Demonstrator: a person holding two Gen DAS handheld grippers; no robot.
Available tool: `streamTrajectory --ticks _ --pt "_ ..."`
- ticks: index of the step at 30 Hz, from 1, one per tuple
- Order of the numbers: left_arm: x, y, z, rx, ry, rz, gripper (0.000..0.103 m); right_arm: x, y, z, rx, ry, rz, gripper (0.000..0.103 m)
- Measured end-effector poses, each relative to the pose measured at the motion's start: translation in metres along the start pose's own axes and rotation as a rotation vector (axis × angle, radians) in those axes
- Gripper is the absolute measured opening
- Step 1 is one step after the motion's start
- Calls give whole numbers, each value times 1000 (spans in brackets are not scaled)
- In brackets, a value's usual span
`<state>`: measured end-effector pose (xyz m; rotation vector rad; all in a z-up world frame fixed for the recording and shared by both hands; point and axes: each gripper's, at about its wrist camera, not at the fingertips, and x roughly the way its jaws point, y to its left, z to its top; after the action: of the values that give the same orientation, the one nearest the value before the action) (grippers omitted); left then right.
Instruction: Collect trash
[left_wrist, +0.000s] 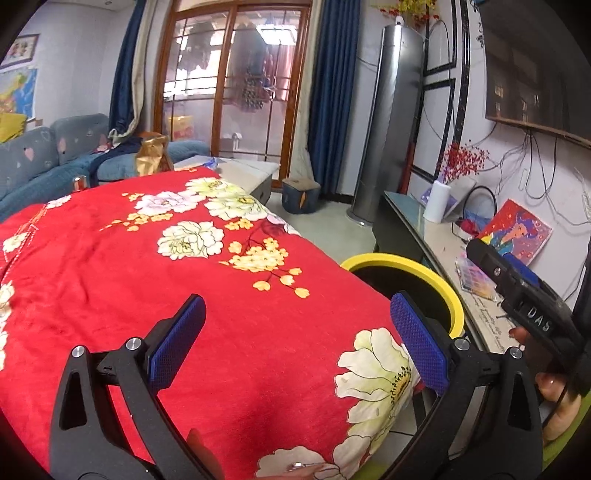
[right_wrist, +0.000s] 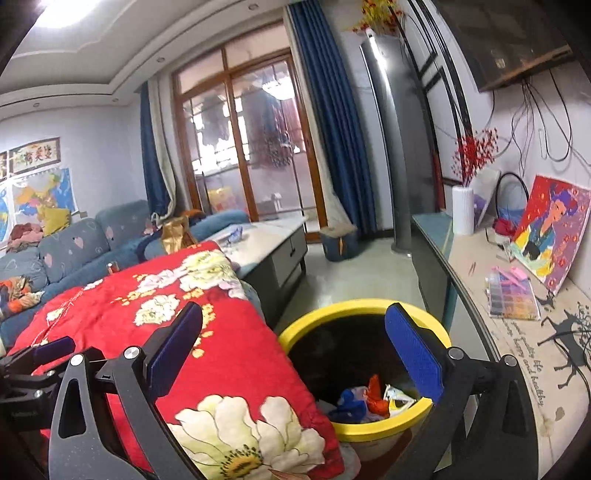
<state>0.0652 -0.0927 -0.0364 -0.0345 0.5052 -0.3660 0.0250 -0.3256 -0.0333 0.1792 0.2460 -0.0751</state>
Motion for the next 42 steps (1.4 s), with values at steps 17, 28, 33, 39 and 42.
streamTrajectory --ticks 17,28,33,39,42 --pt "-9 8 -1 -32 -15 29 92 -1 7 -3 -28 2 -8 96" --pt "-10 8 -2 -35 -15 32 92 -2 7 -4 -27 0 -10 96" --pt "-10 8 -2 -36 -13 34 92 -1 7 -3 -28 1 -11 96" --pt "-10 9 -1 -35 -12 32 92 -1 6 -3 -30 6 -12 96" --pt "-11 8 -1 -35 -15 33 92 -1 6 -3 -31 4 -11 96"
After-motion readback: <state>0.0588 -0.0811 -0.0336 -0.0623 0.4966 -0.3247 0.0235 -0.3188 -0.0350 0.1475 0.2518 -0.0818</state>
